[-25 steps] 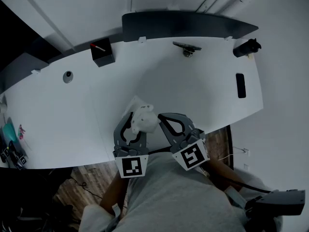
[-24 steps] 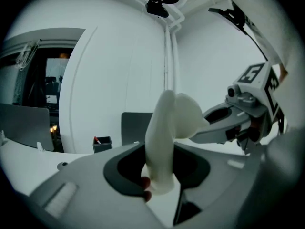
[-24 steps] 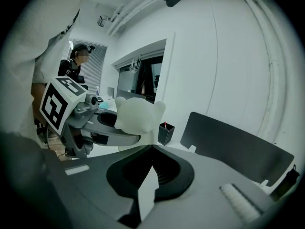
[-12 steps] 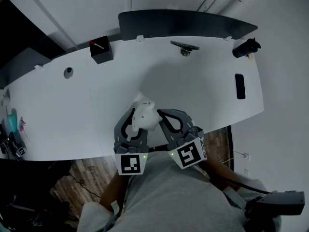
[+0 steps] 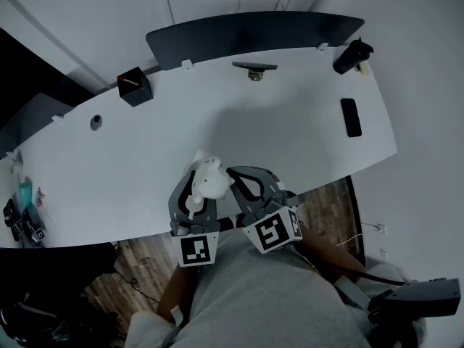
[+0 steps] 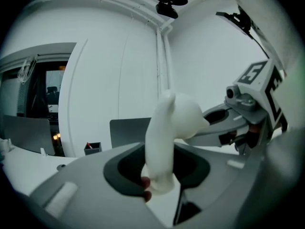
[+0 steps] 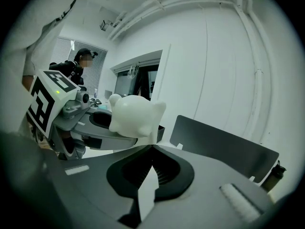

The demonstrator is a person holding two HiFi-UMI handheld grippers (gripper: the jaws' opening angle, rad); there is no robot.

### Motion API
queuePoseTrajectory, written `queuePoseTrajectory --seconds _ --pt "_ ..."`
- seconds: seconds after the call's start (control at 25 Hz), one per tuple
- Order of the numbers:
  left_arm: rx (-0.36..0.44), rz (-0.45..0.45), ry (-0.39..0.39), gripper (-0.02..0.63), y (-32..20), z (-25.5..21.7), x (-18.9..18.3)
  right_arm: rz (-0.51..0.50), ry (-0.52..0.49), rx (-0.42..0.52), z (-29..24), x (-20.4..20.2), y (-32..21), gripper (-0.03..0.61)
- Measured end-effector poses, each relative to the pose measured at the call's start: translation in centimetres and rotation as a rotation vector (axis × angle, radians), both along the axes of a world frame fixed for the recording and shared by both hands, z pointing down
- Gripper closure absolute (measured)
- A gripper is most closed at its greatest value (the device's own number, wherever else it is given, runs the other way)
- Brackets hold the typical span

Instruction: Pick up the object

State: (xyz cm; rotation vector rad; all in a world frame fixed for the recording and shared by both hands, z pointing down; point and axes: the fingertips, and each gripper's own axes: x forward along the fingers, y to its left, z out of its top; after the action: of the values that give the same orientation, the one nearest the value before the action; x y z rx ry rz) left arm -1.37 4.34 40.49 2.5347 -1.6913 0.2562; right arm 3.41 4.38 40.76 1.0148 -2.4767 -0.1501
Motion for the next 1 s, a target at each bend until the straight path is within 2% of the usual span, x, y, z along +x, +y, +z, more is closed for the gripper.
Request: queuePoseTrajectory --seconds 0.48,1.0 --pt "0.028 -0.01 -0.02 0.474 5.1 -0.6 5.4 -0.029 -0.012 0.04 -0.6 4.8 5.0 0.577" --pt "0.02 -0.047 -0.073 0.474 9.5 -0.6 7.4 -0.039 -0.053 0.035 -0.4 7.1 9.0 0.577"
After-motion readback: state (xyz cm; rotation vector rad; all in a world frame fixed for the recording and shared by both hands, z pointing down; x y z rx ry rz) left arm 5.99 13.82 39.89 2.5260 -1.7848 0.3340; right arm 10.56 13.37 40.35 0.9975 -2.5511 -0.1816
